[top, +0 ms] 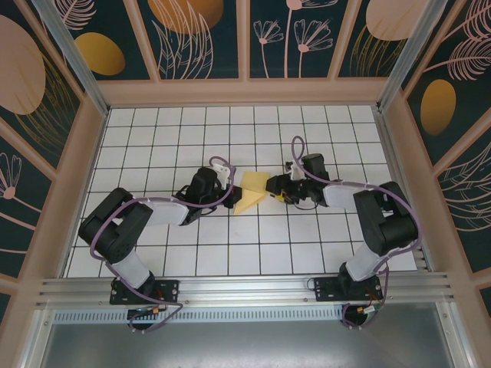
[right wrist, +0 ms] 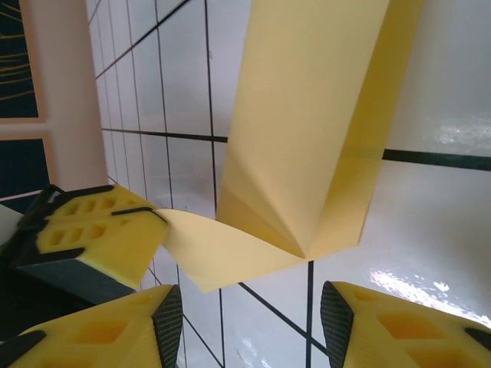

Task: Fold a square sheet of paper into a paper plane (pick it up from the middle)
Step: Fourth fold the wing at the center of the table.

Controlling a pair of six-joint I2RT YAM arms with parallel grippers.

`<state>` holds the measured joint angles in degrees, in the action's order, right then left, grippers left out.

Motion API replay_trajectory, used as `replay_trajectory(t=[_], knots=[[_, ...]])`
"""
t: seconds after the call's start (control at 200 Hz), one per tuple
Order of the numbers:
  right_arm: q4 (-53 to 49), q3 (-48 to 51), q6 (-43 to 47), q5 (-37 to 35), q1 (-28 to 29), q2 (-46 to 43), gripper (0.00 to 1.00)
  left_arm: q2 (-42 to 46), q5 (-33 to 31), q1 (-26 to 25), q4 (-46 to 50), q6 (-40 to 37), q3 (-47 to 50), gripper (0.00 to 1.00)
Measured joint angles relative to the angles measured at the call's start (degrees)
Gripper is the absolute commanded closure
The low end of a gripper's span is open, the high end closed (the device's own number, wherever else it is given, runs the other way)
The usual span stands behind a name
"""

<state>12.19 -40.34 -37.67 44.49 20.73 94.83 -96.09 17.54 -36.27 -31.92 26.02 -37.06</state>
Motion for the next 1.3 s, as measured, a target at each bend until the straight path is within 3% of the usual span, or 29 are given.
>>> replay_trajectory(t=[0.54, 0.866, 1.021, 1.211, 1.301], knots=[[2.5, -2.9, 0.3, 5.0, 1.3, 8.3, 0.56, 0.4, -0.2, 0.5, 0.0, 0.4, 0.1, 1.0], [4.5, -3.8, 0.9, 6.7, 1.6, 10.3, 0.71, 0.4, -0.4, 0.9, 0.0, 1.2, 0.2, 0.93], [5.6, -4.4, -0.1, 6.6, 1.7, 10.6, 0.79, 0.4, -0.9, 0.9, 0.5, 1.7, 0.2, 0.84], [6.3, -5.2, -1.9, 6.5, 2.3, 10.9, 0.91, 1.1, -2.8, 0.9, 2.9, 2.9, 0.2, 0.58], [6.3, -5.4, -2.8, 5.8, 2.5, 10.9, 0.94, 3.0, -4.3, 1.0, 4.4, 3.3, 0.2, 0.51]])
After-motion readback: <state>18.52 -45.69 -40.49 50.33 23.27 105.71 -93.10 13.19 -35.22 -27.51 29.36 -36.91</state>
